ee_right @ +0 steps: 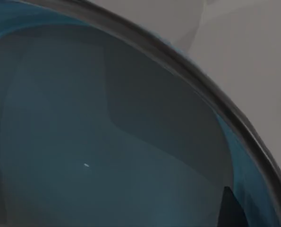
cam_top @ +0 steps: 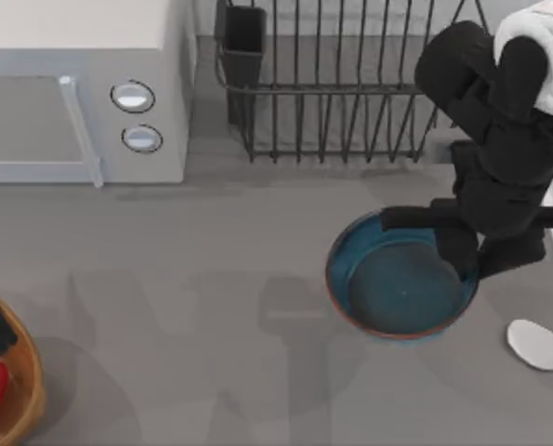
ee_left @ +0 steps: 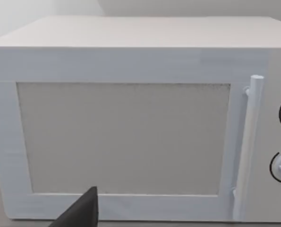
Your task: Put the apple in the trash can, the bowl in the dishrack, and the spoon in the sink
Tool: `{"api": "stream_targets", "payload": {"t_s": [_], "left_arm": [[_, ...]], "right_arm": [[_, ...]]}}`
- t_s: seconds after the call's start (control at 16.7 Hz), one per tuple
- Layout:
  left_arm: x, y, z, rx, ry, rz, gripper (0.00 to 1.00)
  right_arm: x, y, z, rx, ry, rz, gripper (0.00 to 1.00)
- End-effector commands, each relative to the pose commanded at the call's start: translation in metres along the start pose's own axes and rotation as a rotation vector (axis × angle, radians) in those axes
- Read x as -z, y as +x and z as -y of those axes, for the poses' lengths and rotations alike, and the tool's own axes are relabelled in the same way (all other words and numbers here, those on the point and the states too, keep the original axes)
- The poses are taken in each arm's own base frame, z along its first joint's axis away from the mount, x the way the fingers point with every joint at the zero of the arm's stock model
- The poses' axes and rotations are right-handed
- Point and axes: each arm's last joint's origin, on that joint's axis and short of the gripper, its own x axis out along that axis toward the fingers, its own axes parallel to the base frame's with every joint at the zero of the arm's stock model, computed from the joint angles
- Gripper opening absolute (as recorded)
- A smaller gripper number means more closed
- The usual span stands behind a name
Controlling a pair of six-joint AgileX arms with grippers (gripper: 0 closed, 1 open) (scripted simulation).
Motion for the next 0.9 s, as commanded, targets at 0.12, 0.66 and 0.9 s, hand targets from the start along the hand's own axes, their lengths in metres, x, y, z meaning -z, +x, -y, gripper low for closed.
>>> {"api": "stream_targets", "payload": {"t_s": [0.12,0.66,0.9], "left_arm": [[0.0,0.0,0.0,0.0,0.0,0.0,1.0],[0.0,0.0,0.0,0.0,0.0,0.0,1.0],[0.0,0.0,0.0,0.0,0.0,0.0,1.0]], "right_arm": [[0.001,-0.009,0.001,-0.003,0.0,0.005,0.0],[0.003,-0.022,-0.019,0.016,-0.103,0.182,0.0],[0.011,-0.052,-0.055,0.046,-0.246,0.572,0.0]]}}
